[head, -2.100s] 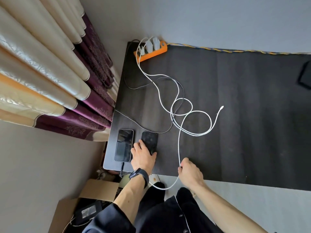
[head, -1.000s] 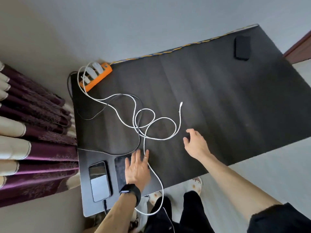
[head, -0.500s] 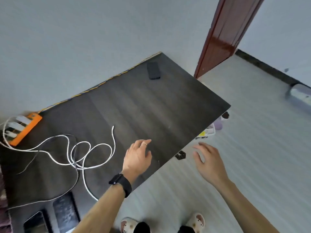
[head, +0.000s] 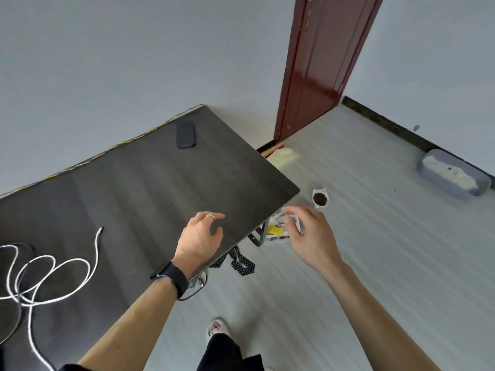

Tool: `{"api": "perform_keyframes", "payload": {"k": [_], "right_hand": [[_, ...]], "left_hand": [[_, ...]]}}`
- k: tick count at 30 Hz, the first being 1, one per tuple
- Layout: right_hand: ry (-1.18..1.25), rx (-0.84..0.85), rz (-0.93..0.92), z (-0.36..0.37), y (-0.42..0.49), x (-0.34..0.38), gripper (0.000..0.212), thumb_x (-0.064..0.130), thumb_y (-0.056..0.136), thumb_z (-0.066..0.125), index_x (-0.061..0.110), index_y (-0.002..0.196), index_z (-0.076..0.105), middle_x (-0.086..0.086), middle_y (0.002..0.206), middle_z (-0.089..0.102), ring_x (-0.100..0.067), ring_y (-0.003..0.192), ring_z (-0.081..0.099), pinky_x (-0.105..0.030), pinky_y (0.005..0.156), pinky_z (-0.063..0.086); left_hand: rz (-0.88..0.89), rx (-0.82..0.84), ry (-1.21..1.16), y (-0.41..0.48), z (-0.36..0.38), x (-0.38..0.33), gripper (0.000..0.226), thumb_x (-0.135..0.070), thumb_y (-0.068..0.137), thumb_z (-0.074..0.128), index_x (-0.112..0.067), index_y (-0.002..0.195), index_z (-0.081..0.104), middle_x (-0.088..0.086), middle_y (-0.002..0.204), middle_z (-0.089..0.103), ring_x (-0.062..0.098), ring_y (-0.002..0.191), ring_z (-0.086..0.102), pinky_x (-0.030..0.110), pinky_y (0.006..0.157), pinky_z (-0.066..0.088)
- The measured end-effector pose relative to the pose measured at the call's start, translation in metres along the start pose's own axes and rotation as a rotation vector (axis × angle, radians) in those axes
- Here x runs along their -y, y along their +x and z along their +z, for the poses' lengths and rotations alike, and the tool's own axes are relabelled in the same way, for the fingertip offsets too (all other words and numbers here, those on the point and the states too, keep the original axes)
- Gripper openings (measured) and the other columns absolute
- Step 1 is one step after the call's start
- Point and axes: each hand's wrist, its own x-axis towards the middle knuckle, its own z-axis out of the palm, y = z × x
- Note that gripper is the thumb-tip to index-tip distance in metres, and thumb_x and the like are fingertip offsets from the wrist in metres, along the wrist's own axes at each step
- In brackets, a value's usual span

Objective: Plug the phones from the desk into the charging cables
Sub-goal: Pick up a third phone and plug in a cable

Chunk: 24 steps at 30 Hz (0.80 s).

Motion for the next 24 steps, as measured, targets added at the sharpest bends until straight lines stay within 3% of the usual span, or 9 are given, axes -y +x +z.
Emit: {"api": "perform_keyframes", "payload": {"k": [7, 13, 18, 24], "right_hand": [[-0.009, 0.152, -0.010, 0.005, 0.089, -0.021, 0.026, 0.028, 0.099, 0.056, 0.023, 0.123, 0.066, 0.006, 0.125, 0.065, -0.009, 0.115, 0.056, -0.014, 0.093, 0.036], [-0.090, 0.269, 0.017, 0.016, 0.163, -0.031, 0.030, 0.035, 0.100, 0.051, 0.028, 0.127, 0.062, 0.009, 0.131, 0.062, -0.013, 0.122, 0.055, -0.037, 0.101, 0.051], [-0.139, 0.386, -0.004, 0.040, 0.213, -0.038, 0.031, 0.035, 0.101, 0.051, 0.027, 0.128, 0.061, 0.007, 0.132, 0.062, -0.013, 0.124, 0.054, -0.022, 0.097, 0.041], [-0.174, 0.562, -0.116, 0.094, 0.289, -0.046, 0.032, 0.034, 0.100, 0.051, 0.024, 0.129, 0.062, 0.004, 0.133, 0.062, -0.020, 0.124, 0.055, -0.033, 0.103, 0.044]], "left_hand": [[-0.056, 0.029, -0.004, 0.080, 0.015, -0.009, 0.032, -0.024, 0.092, 0.054, -0.029, 0.121, 0.064, -0.008, 0.132, 0.057, 0.019, 0.120, 0.054, 0.041, 0.100, 0.048], [-0.112, 0.038, -0.022, 0.153, 0.016, -0.013, 0.033, -0.024, 0.092, 0.053, -0.028, 0.123, 0.064, -0.006, 0.133, 0.056, 0.019, 0.119, 0.053, 0.041, 0.100, 0.047], [-0.183, 0.048, -0.029, 0.190, 0.016, -0.010, 0.035, -0.023, 0.092, 0.052, -0.026, 0.125, 0.063, -0.005, 0.133, 0.056, 0.020, 0.120, 0.053, 0.040, 0.098, 0.049], [-0.342, 0.044, -0.026, 0.230, 0.015, 0.013, 0.038, -0.025, 0.093, 0.050, -0.028, 0.130, 0.059, -0.007, 0.138, 0.051, 0.018, 0.126, 0.047, 0.040, 0.099, 0.048]]}}
